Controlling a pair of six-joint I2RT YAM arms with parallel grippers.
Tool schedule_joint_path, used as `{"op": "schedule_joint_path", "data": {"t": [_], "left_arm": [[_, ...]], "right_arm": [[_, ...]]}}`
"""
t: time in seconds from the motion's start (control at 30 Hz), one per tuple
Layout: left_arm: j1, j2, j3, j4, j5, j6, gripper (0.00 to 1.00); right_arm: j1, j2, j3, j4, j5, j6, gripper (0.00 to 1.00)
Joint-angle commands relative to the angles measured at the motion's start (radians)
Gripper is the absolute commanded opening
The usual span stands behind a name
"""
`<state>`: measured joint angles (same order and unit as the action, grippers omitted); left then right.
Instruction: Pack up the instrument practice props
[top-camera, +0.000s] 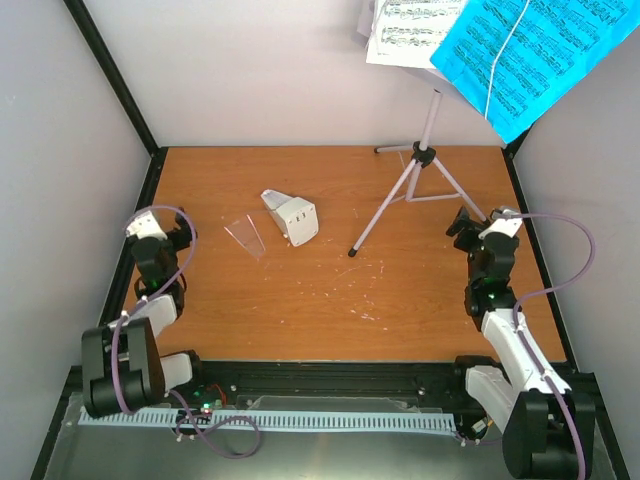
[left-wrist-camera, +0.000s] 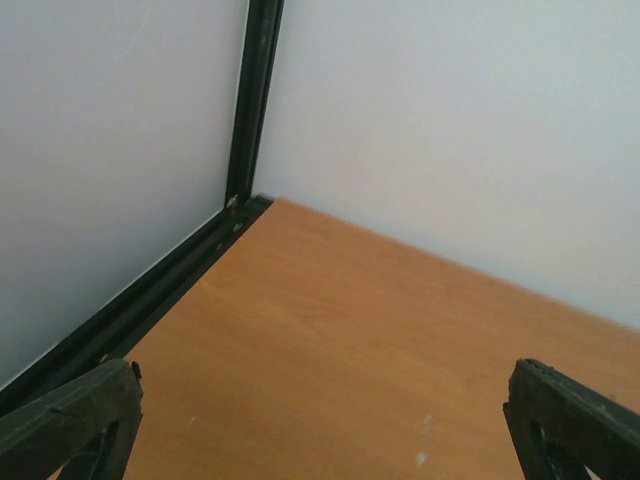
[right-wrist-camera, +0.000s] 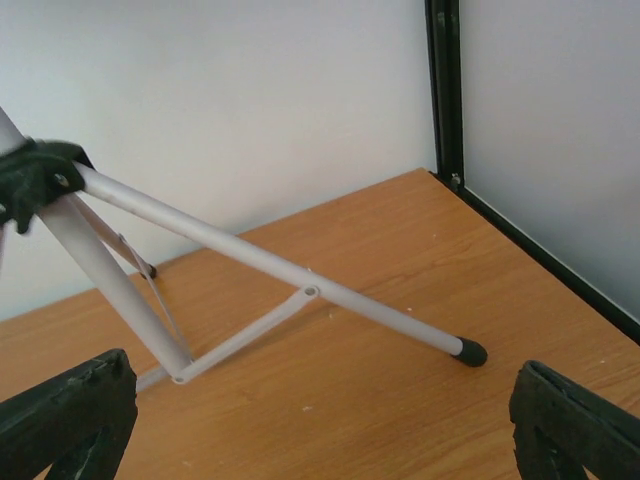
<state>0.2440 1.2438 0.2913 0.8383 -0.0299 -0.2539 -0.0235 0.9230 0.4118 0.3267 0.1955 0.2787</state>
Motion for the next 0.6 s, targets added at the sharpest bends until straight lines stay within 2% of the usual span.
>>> {"op": "schedule_joint_path", "data": {"t": [0.0,0.1,0.17,0.4,0.57], "left_arm": [[0.001,-0.129,0.123,-0.246,0.067,-0.191,1.00],[0.001,-0.194,0.171,-0.371,0.141,-0.290,1.00],[0.002,-0.221,0.198,-0.433,0.190,-0.301,0.99],[0.001,-0.310,0.315,-0.733,0.201,-0.319,1.00],[-0.001,-0.280,0.341,-0.764,0.430,-0.359,0.99]], "right_arm": [[0.000,-0.058,0.033,-0.048,-0.015,0.085,1.00],[-0.001,-0.089,0.040,-0.059,-0.053,0.106,1.00],[-0.001,-0.099,0.056,-0.071,-0.119,0.095,1.00],[-0.001,-0.127,0.092,-0.153,-0.158,0.084,1.00],[-0.001,-0.137,0.090,-0.159,-0.195,0.105,1.00]]}}
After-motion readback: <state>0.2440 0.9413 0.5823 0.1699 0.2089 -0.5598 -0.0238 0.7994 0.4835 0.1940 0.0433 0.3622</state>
